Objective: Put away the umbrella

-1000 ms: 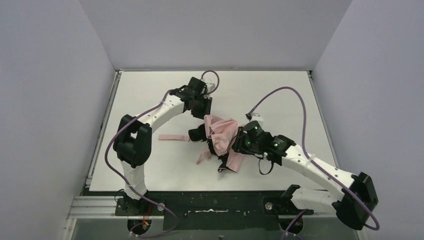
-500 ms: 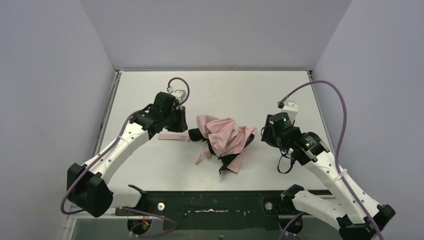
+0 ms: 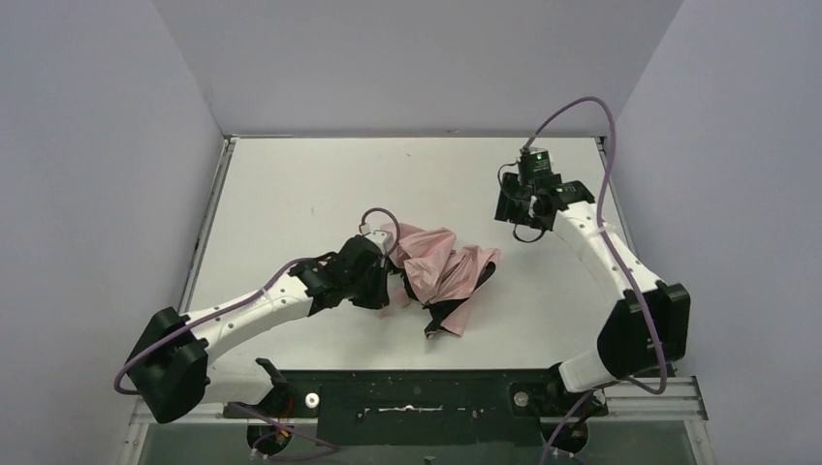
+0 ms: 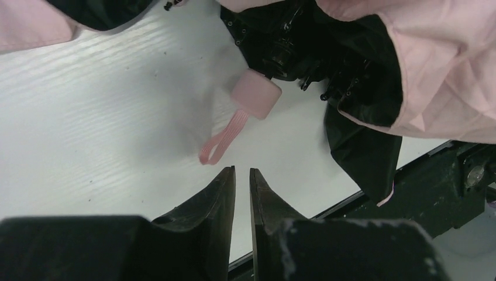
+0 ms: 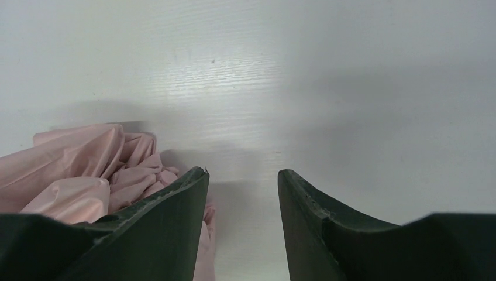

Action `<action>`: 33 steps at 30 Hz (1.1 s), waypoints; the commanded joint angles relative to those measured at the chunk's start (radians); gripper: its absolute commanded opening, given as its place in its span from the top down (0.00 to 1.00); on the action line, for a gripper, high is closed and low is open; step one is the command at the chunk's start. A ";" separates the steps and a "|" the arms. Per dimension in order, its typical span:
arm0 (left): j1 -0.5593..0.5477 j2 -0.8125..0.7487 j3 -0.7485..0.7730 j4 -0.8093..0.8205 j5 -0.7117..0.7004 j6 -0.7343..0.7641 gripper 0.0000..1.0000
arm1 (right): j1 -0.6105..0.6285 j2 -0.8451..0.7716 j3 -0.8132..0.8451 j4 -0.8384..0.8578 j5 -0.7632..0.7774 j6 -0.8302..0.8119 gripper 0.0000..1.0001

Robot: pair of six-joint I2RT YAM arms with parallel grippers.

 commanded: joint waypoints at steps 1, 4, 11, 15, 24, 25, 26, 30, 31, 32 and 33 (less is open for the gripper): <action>-0.029 0.068 -0.007 0.184 -0.016 -0.065 0.88 | 0.003 0.126 0.041 0.112 -0.180 -0.031 0.52; -0.036 0.133 0.012 0.218 -0.007 -0.064 0.88 | 0.007 0.212 0.044 0.161 -0.244 -0.014 0.52; -0.033 0.268 0.097 0.184 -0.029 -0.007 0.88 | 0.029 0.332 0.021 0.212 -0.377 -0.017 0.54; -0.023 0.330 0.176 0.126 -0.038 0.070 0.88 | 0.048 0.300 -0.052 0.227 -0.404 -0.014 0.53; 0.081 0.468 0.380 0.064 0.020 0.180 0.87 | 0.060 0.127 -0.251 0.237 -0.433 0.016 0.52; 0.097 0.486 0.415 0.057 0.039 0.187 0.88 | 0.061 0.107 -0.264 0.233 -0.436 0.017 0.52; 0.110 0.508 0.446 0.042 0.046 0.195 0.87 | 0.061 0.087 -0.276 0.227 -0.434 0.015 0.52; 0.143 0.504 0.505 -0.024 0.039 0.217 0.87 | 0.043 -0.041 -0.280 0.142 -0.287 -0.006 0.47; 0.145 0.482 0.496 -0.032 0.030 0.221 0.85 | 0.036 -0.082 -0.278 0.118 -0.242 -0.008 0.45; 0.148 0.455 0.480 -0.034 0.021 0.222 0.81 | 0.028 -0.122 -0.276 0.098 -0.202 -0.012 0.43; 0.149 0.422 0.458 -0.034 0.013 0.220 0.78 | 0.023 -0.165 -0.274 0.082 -0.174 -0.019 0.41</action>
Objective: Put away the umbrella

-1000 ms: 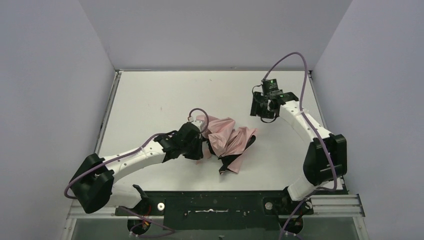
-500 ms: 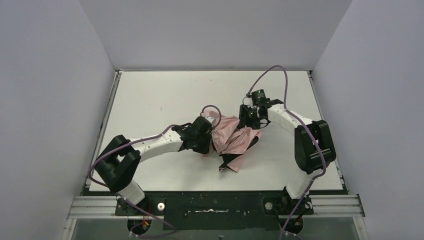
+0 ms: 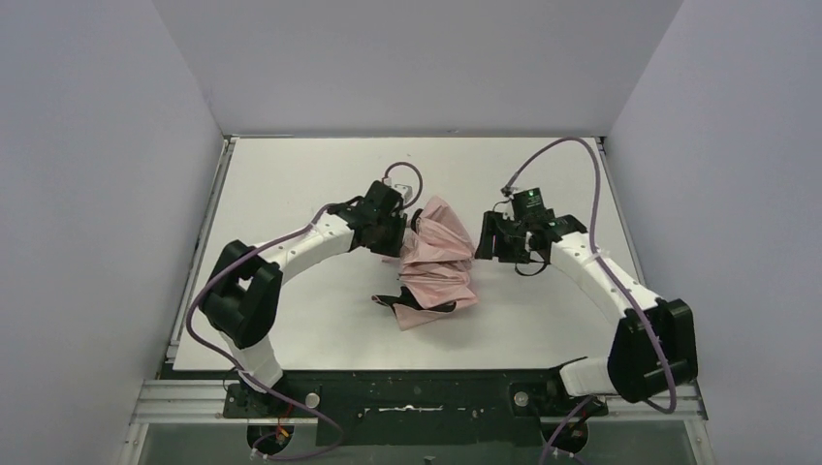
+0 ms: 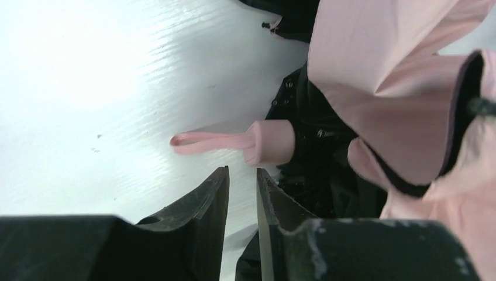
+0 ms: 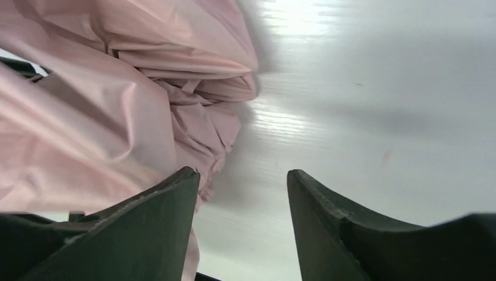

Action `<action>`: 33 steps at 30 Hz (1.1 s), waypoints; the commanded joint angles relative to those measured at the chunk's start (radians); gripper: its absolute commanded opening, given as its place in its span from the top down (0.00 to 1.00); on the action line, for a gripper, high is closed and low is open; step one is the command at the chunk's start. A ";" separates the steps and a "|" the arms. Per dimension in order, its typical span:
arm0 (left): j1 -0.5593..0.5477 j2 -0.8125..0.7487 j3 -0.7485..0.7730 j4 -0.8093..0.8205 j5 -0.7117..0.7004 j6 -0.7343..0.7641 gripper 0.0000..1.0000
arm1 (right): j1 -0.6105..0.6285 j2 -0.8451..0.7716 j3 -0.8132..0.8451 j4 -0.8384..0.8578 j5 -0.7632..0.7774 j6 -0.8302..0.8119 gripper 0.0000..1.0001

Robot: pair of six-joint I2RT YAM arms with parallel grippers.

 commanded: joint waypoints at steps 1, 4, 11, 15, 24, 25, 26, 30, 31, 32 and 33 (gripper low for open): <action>0.005 -0.138 -0.025 -0.038 -0.012 0.031 0.75 | -0.027 -0.198 0.022 -0.074 0.175 -0.031 0.39; 0.005 -0.275 -0.115 -0.032 -0.015 0.017 0.67 | -0.027 -0.299 0.026 -0.128 0.169 -0.054 0.32; -0.028 -0.608 -0.310 0.028 0.078 0.018 0.54 | -0.025 -0.498 -0.041 -0.241 -0.002 0.022 0.22; -0.115 -0.715 -0.373 0.052 0.040 0.036 0.47 | -0.019 -0.601 -0.110 -0.250 -0.145 0.157 0.13; -0.161 -0.761 -0.467 0.128 0.033 -0.009 0.32 | 0.103 -0.687 -0.178 -0.178 -0.096 0.456 0.02; -0.161 -0.760 -0.470 0.133 0.034 -0.010 0.31 | 0.138 -0.683 -0.185 -0.166 -0.056 0.482 0.01; -0.162 -0.757 -0.470 0.137 0.033 -0.011 0.31 | 0.178 -0.679 -0.193 -0.154 -0.022 0.509 0.01; -0.167 -0.745 -0.462 0.137 0.034 -0.005 0.30 | 0.328 -0.635 -0.230 -0.086 0.095 0.593 0.02; -0.169 -0.743 -0.461 0.136 0.034 -0.003 0.30 | 0.363 -0.617 -0.234 -0.063 0.116 0.608 0.03; -0.171 -0.739 -0.460 0.138 0.035 -0.001 0.30 | 0.392 -0.599 -0.234 -0.044 0.137 0.620 0.04; -0.172 -0.738 -0.460 0.138 0.036 0.004 0.30 | 0.417 -0.580 -0.231 -0.022 0.152 0.628 0.06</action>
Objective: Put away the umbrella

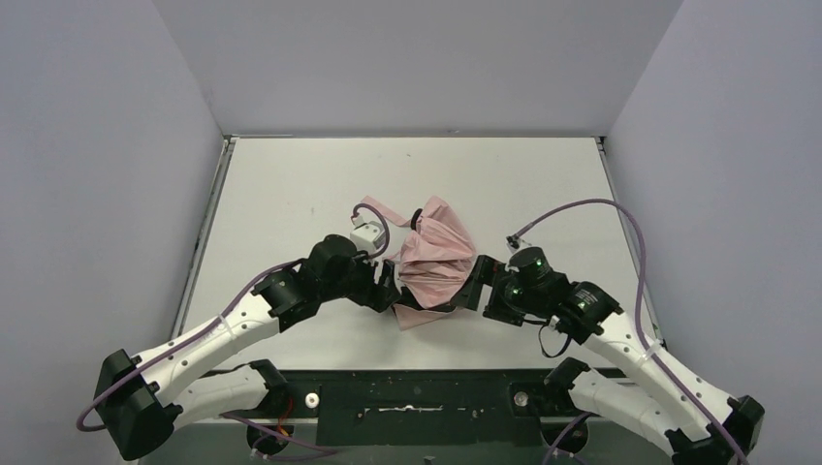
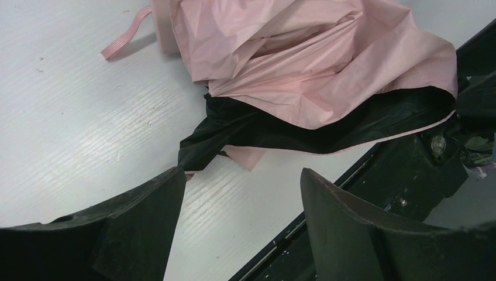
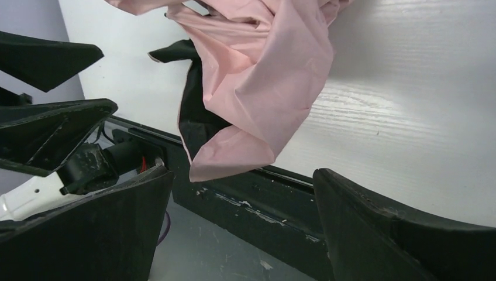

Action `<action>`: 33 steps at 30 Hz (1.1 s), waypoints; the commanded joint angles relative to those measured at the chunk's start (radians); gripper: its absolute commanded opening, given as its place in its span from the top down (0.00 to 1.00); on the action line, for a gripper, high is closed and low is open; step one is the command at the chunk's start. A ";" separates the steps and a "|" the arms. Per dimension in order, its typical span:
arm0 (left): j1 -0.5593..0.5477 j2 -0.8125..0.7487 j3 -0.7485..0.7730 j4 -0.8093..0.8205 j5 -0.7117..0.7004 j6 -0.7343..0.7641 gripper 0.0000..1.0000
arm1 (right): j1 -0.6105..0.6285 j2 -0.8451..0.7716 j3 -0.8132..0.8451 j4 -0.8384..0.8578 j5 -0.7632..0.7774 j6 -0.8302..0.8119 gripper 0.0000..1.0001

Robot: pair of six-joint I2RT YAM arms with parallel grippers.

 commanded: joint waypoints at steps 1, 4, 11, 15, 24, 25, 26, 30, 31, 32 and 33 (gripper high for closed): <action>-0.012 0.003 0.017 0.067 0.004 0.011 0.30 | 0.105 0.073 0.007 0.155 0.136 0.106 0.09; -0.014 0.006 0.014 0.069 0.012 0.020 0.30 | 0.118 0.121 0.036 0.220 0.120 0.107 0.22; -0.018 -0.001 0.004 0.063 0.015 0.035 0.30 | 0.102 0.247 0.196 0.194 0.170 0.001 0.55; -0.020 -0.022 -0.009 0.057 0.015 0.035 0.30 | 0.047 0.337 0.267 0.198 0.136 -0.061 0.79; -0.020 -0.063 -0.031 0.025 -0.005 0.036 0.28 | -0.091 0.507 0.418 0.261 0.020 -0.149 0.99; -0.020 -0.067 -0.031 0.020 -0.006 0.034 0.28 | -0.092 0.519 0.444 0.238 0.026 -0.174 0.94; -0.020 -0.071 -0.032 0.017 -0.007 0.034 0.27 | -0.092 0.523 0.466 0.202 0.043 -0.197 0.85; -0.023 -0.092 -0.036 0.023 0.004 0.041 0.27 | -0.088 0.466 0.467 0.081 0.145 -0.272 0.46; -0.027 -0.093 -0.032 0.028 0.011 0.046 0.27 | -0.089 0.443 0.458 0.042 0.167 -0.284 0.41; -0.036 -0.091 -0.024 0.033 0.018 0.054 0.27 | -0.089 0.419 0.443 0.005 0.194 -0.287 0.38; -0.053 -0.085 -0.014 0.035 0.020 0.066 0.27 | -0.090 0.390 0.424 -0.030 0.218 -0.285 0.34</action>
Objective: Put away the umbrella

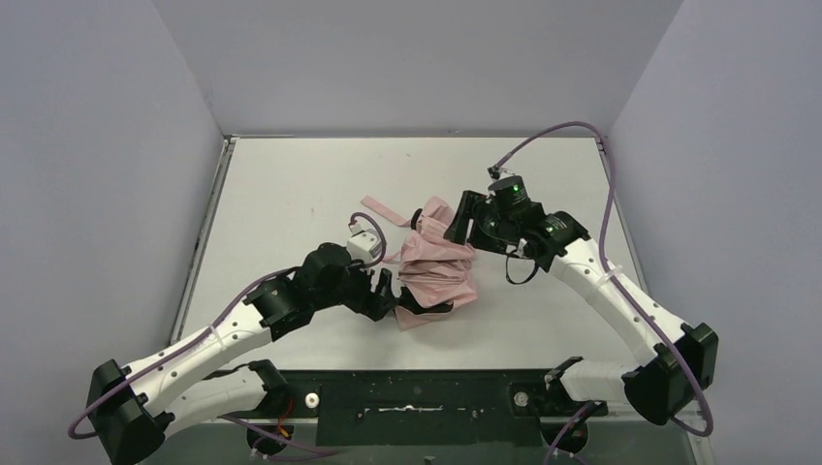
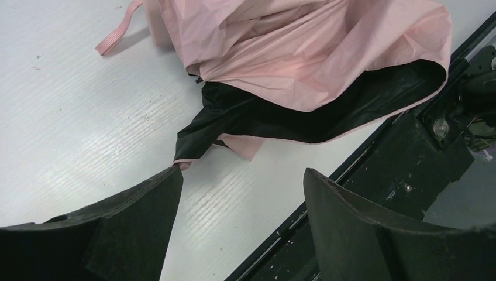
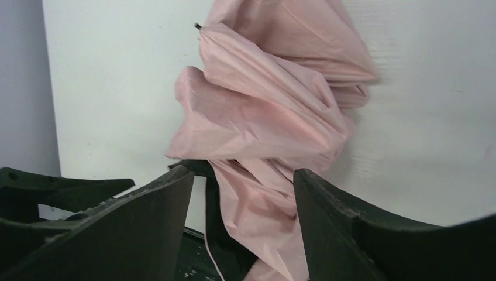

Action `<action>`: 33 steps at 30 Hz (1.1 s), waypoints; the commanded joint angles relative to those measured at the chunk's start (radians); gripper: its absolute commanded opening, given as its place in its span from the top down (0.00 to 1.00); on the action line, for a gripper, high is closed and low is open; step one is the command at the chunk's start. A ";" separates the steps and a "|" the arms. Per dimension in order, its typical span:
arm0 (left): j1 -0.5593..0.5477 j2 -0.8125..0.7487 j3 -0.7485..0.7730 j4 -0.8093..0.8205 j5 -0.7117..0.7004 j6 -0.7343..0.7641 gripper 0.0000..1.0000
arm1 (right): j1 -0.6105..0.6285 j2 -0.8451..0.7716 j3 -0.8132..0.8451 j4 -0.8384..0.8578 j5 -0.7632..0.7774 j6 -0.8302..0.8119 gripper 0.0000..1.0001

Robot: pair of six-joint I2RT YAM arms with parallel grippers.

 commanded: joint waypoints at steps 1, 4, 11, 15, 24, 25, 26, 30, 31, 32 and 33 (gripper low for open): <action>-0.057 -0.007 0.050 0.044 0.013 0.055 0.26 | 0.002 -0.145 -0.036 -0.172 0.135 -0.067 0.32; -0.169 0.047 0.117 0.058 -0.019 0.113 0.23 | -0.001 -0.246 -0.120 -0.201 0.154 -0.046 0.29; -0.366 0.239 0.217 0.097 -0.129 0.222 0.22 | -0.012 -0.378 -0.223 -0.264 0.154 -0.014 0.27; -0.402 0.339 0.256 0.117 -0.204 0.260 0.22 | -0.012 -0.421 -0.255 -0.267 0.147 0.002 0.26; -0.400 0.516 0.376 0.079 -0.394 0.286 0.55 | -0.014 -0.469 -0.274 -0.279 0.136 -0.005 0.26; -0.393 0.524 0.394 0.065 -0.397 0.283 0.66 | -0.014 -0.479 -0.277 -0.277 0.138 -0.010 0.26; -0.385 0.523 0.408 0.059 -0.386 0.284 0.76 | -0.013 -0.490 -0.280 -0.277 0.142 -0.015 0.26; -0.312 0.486 0.431 0.067 -0.285 0.269 0.95 | -0.014 -0.546 -0.313 -0.236 0.129 -0.049 0.26; -0.279 0.472 0.436 0.072 -0.245 0.261 0.99 | -0.013 -0.569 -0.325 -0.203 0.116 -0.058 0.27; -0.243 0.465 0.446 0.074 -0.203 0.251 1.00 | -0.013 -0.585 -0.338 -0.175 0.108 -0.065 0.27; -0.201 0.461 0.458 0.076 -0.158 0.241 1.00 | -0.013 -0.605 -0.352 -0.145 0.104 -0.066 0.26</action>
